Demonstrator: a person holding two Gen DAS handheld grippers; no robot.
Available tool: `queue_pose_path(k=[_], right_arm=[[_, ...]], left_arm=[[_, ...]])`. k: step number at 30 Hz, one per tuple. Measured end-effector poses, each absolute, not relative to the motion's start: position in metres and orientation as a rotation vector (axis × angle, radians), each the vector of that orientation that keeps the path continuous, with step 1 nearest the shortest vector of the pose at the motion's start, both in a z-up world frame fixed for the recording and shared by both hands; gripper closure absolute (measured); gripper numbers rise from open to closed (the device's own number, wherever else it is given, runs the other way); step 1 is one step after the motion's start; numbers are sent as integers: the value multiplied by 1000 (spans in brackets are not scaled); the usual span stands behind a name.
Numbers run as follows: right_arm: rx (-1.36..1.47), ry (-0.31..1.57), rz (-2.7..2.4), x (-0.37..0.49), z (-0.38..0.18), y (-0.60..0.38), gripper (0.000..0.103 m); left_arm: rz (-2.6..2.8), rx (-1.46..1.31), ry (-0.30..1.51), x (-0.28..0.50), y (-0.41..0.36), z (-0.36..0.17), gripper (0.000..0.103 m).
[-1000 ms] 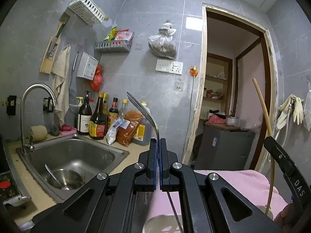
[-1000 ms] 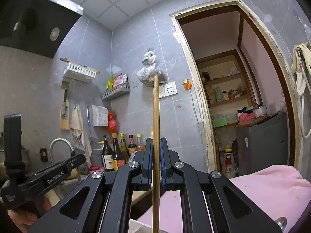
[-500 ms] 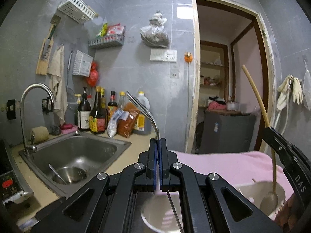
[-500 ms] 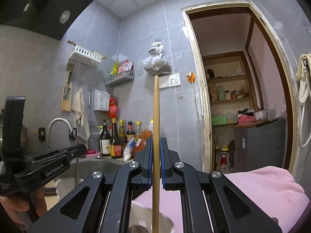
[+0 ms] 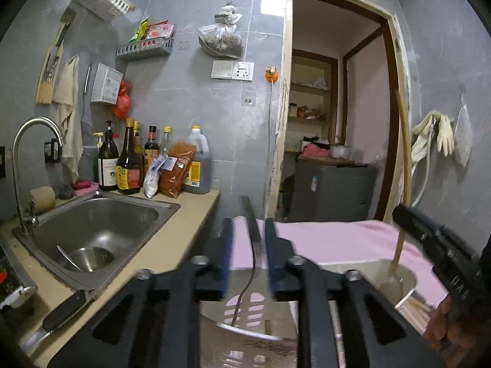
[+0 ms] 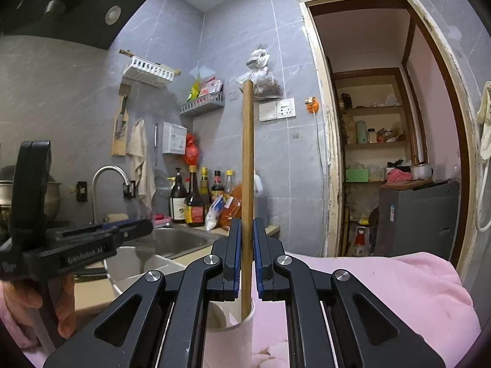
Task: Organize utensils
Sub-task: 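Drop the fork into the white caddy with the left tool while the right tool drops the chopstick in, then grasp another wooden chopstick with the left tool while the right tool grasps a silver spoon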
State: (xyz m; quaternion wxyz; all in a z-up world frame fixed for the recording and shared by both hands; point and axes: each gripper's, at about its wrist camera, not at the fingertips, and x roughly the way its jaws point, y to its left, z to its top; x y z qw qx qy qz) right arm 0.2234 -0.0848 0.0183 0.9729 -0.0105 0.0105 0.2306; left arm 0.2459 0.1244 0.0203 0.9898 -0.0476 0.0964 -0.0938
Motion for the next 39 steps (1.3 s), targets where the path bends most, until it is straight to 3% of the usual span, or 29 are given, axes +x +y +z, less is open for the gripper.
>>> queue_pose_path(k=[9, 13, 15, 18, 23, 28, 39], right_arm=[[8, 30, 480, 214, 32, -96, 92], [31, 0, 473, 205, 45, -107, 77], [31, -22, 459, 199, 55, -116, 75], [16, -39, 433, 191, 66, -130, 59], [-19, -102, 359, 172, 81, -163, 24], [-52, -153, 265, 152, 91, -198, 0], [-101, -118, 149, 129, 85, -263, 0]], left_arm=[[-202, -110, 173, 230, 116, 44, 75], [-219, -122, 154, 222, 108, 55, 60], [-229, -125, 136, 217, 101, 61, 55], [-227, -120, 102, 208, 89, 71, 42], [-240, -113, 40, 192, 62, 86, 12], [-262, -93, -4, 179, 31, 93, 2], [-413, -14, 98, 175, -44, 61, 2]])
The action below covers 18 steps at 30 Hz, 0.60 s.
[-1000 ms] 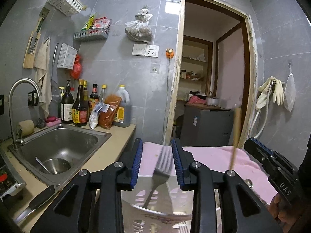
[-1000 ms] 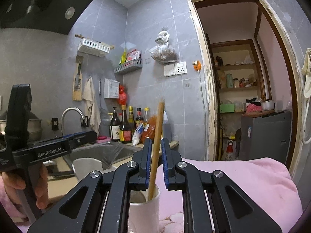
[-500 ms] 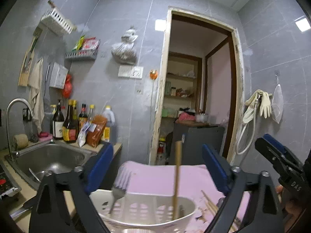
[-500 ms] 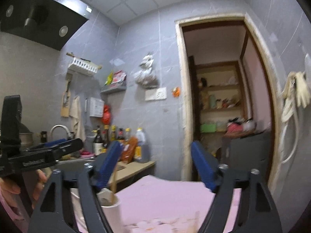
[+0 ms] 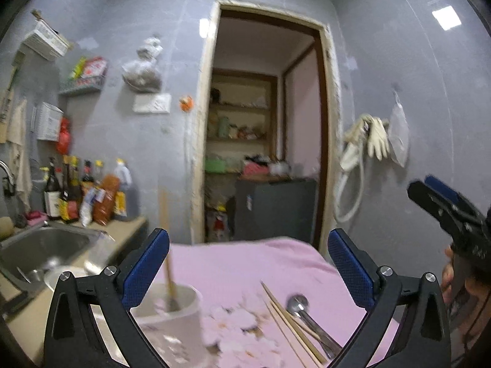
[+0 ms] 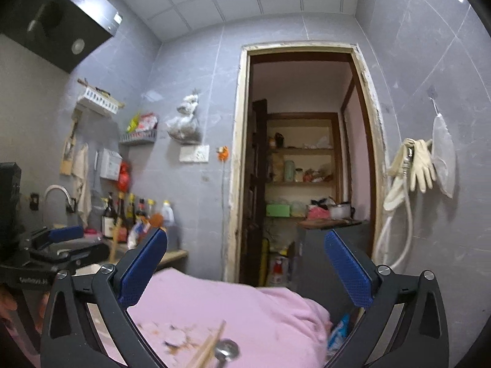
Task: Organize utensils
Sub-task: 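Grasp another wooden chopstick with the left tool while the right tool grasps a silver spoon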
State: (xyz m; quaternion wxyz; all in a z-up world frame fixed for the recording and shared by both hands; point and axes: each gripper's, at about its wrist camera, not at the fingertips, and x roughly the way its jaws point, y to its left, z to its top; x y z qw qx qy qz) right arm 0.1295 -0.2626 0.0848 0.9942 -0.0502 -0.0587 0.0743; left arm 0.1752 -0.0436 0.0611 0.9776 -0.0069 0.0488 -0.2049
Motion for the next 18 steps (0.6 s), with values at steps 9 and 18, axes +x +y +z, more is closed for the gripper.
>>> queue_pose_path(k=[9, 18], right_arm=[[-86, 45, 137, 147, 56, -297, 1], [0, 349, 199, 197, 21, -312, 53]], left_arm=[[-464, 79, 347, 203, -89, 13, 2], [-508, 109, 596, 237, -109, -19, 40]])
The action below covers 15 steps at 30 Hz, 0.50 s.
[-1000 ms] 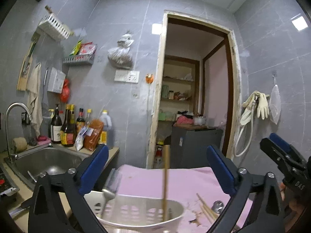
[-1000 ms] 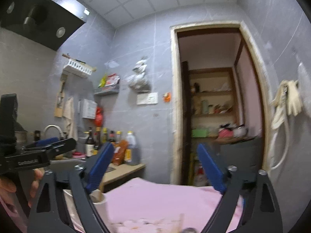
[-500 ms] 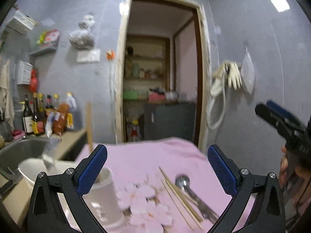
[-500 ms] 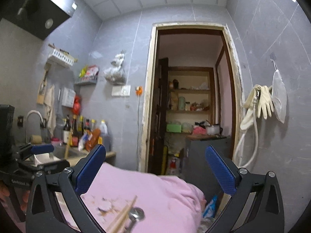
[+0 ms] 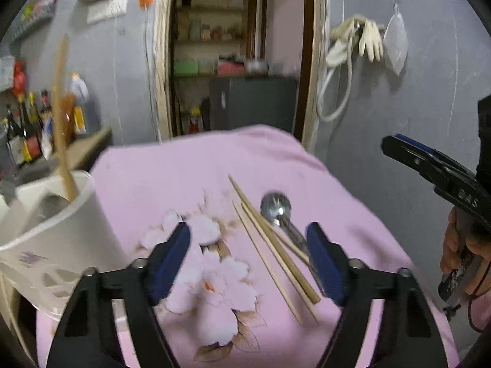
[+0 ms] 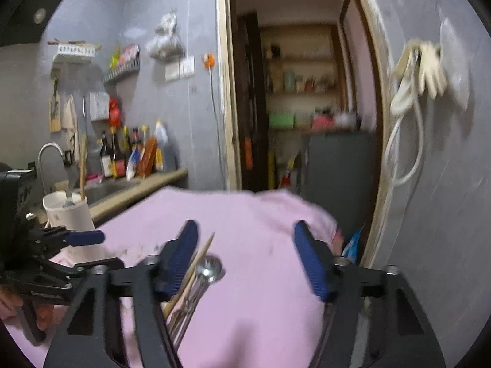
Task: Organize utensils
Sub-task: 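Grasp another wooden chopstick with the left tool while the right tool grasps a silver spoon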
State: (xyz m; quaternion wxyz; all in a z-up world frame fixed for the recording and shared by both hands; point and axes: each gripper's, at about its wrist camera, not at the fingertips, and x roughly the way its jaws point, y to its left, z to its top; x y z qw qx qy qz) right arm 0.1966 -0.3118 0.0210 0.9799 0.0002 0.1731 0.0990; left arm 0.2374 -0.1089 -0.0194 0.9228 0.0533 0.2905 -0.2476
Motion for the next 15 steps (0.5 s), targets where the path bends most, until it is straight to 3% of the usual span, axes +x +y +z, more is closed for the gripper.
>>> queue_pose_path(k=[5, 15], right_arm=[[52, 482, 242, 220, 7, -315, 69], [61, 696, 325, 249, -21, -299, 77]], left_arm=[[-536, 118, 721, 257, -118, -32, 64], [-541, 85, 929, 292, -127, -57, 85]])
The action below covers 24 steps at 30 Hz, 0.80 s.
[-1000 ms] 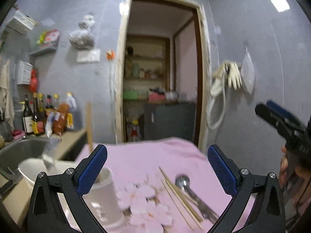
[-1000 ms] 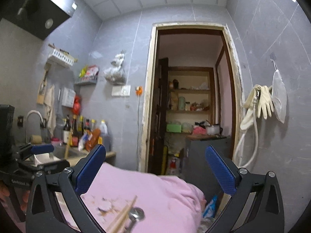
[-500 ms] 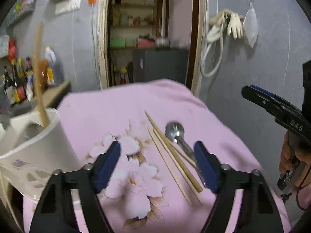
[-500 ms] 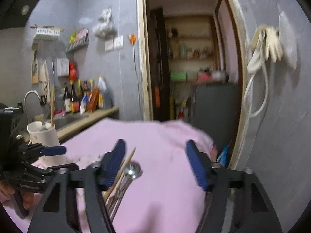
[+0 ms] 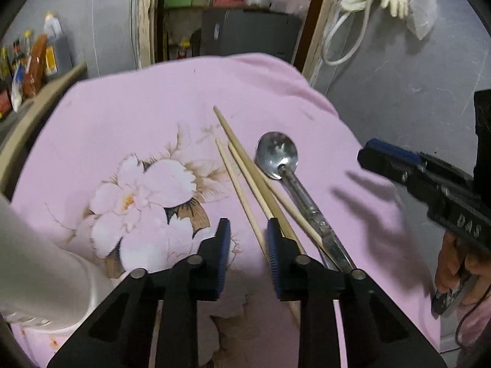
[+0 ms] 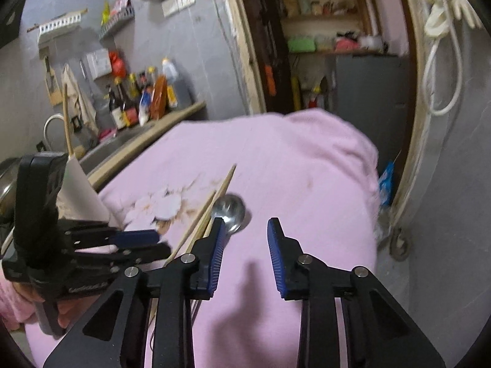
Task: Organize utensils
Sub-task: 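Grasp another wooden chopstick with the left tool while the right tool grasps a silver spoon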
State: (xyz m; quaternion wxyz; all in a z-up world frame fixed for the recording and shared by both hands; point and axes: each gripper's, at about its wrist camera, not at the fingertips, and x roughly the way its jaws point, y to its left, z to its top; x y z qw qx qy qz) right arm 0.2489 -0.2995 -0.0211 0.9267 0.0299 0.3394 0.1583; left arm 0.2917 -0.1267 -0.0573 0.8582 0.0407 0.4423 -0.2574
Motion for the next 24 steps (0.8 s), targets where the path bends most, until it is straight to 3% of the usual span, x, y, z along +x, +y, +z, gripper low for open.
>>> queue_pose_path(k=[7, 12, 24], right_arm=[[83, 828, 390, 267, -33, -287, 78], [106, 883, 400, 276, -41, -284, 78], [96, 988, 417, 294, -52, -270, 77]], left_arm=[[-544, 39, 990, 311, -126, -63, 87], [-522, 44, 989, 312, -125, -62, 98], [-480, 47, 1003, 293, -108, -62, 100]])
